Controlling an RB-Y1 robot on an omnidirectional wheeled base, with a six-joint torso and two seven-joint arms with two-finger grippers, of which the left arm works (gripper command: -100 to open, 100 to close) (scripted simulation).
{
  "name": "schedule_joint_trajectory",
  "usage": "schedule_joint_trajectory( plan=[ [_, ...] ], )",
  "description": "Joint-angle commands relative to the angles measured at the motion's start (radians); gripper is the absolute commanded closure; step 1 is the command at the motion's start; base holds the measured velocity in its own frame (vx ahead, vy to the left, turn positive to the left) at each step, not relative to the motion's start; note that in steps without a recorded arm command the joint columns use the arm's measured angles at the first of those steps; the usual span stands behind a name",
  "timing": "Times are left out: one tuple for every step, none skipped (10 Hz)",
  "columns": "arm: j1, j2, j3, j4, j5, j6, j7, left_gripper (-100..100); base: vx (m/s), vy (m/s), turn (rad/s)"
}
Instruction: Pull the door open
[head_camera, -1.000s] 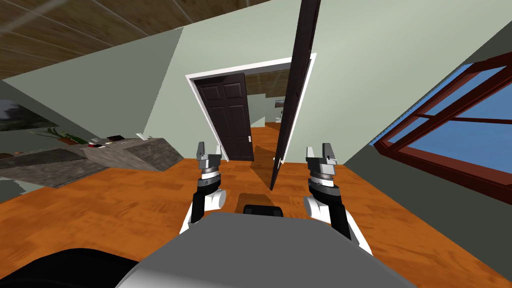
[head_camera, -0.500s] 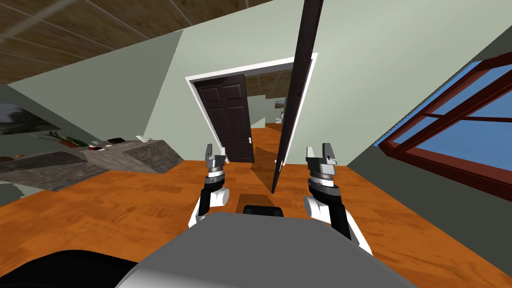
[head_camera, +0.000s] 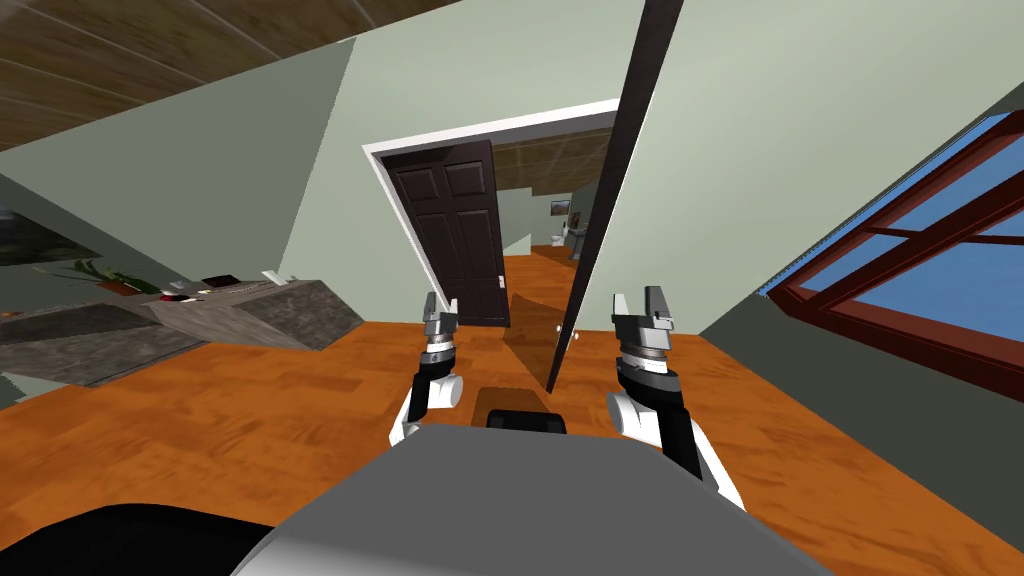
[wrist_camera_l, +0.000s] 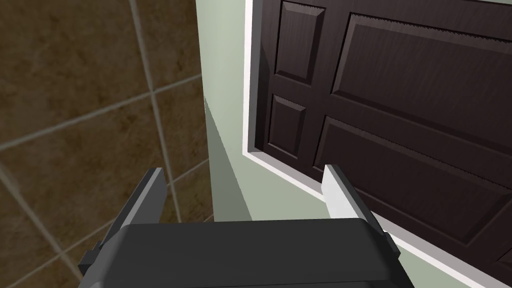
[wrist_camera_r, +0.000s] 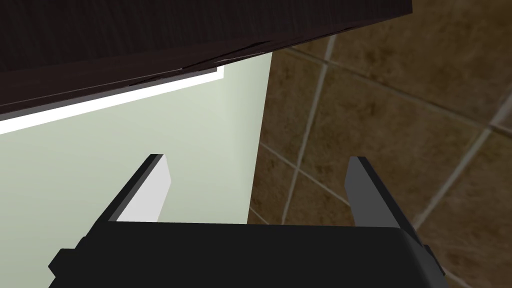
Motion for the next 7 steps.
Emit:
schedule_joint_trajectory(
  plan=[
    [-0.014,0.004,-0.008,0.039,0.010,-0.011,-0.009,-100,0.078,0.046,-0.003],
    [-0.022,0.008,-0.011,0.062,0.016,-0.017,-0.014,-100,0.084,0.051,-0.004],
    [-0.031,0.011,-0.015,0.086,0.023,-0.022,-0.019,-100,0.089,0.052,-0.007],
    [-0.042,0.014,-0.019,0.112,0.031,-0.028,-0.025,-100,0.091,0.052,-0.006],
    [-0.052,0.018,-0.022,0.139,0.039,-0.034,-0.030,-100,0.092,0.060,-0.007],
    [-0.062,0.021,-0.026,0.165,0.047,-0.041,-0.036,-100,0.095,0.053,-0.009],
    [-0.072,0.024,-0.030,0.192,0.054,-0.047,-0.042,-100,0.087,0.046,-0.007]
  ],
)
